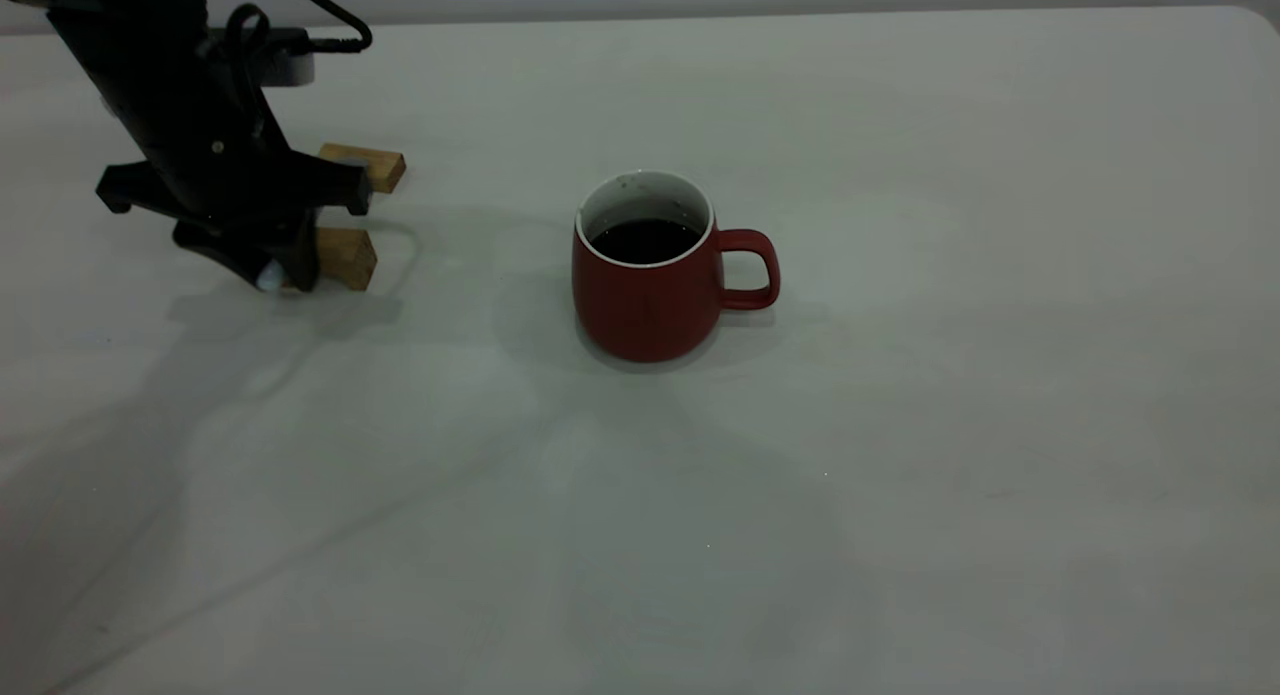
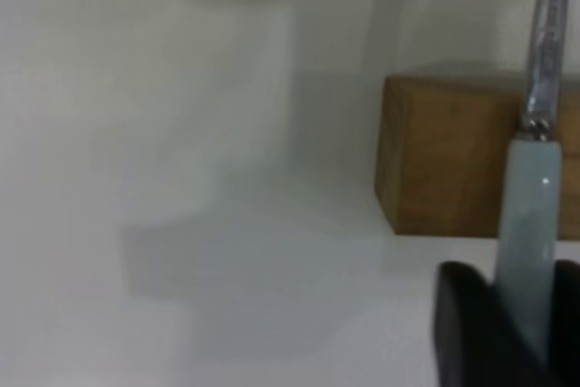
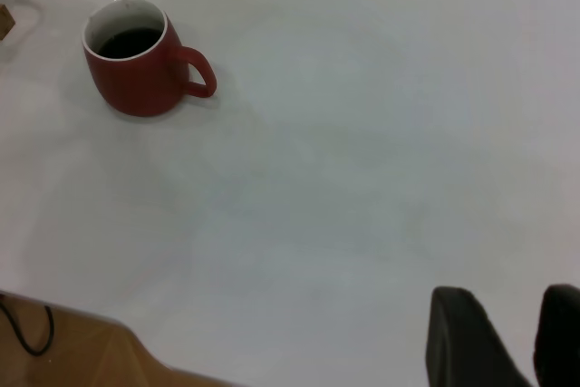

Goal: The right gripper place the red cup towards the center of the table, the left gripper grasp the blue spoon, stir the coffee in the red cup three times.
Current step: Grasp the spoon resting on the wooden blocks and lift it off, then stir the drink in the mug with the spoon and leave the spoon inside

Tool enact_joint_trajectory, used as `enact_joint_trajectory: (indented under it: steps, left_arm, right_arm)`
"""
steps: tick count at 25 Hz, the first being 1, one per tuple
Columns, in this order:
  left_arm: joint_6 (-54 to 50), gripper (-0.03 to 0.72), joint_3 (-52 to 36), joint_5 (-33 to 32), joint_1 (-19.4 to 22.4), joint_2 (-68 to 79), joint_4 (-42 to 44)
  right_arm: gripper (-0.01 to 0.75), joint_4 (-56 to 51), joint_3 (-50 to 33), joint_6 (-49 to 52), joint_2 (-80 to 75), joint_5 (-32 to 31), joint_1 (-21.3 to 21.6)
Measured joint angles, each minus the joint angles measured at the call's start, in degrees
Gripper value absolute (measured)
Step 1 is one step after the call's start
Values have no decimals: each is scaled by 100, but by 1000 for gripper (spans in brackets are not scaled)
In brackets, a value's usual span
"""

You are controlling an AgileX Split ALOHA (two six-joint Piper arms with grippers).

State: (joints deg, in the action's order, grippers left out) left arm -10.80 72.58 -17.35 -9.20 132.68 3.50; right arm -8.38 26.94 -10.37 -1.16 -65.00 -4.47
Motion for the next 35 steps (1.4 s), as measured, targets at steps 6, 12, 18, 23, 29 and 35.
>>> enact_joint_trajectory:
  steps: [6,12,18,23,29,35]
  left_arm:
    - [-514,168,707,-1337,-28,-69,-398]
    - [-2258,168,1826,-2896,-117,-396,-3109]
    - [-3640,168,2156,-3903,-231,-398,-6266]
    - [-4209,168,2155,-4551,-500,-384,-7723]
    - [-4643,168,2157,-4645,-688,-32,-8162]
    - [-4717,168,2157,-4806,-670,117,-7935]
  right_arm:
    - [237,0,0,0,0,0,0]
    - [237,0,0,0,0,0,0]
    - [237,0,0,0,0,0,0]
    - [237,0,0,0,0,0,0]
    - [237,0,0,0,0,0,0]
    - [237,-3,0,0,0,0,0]
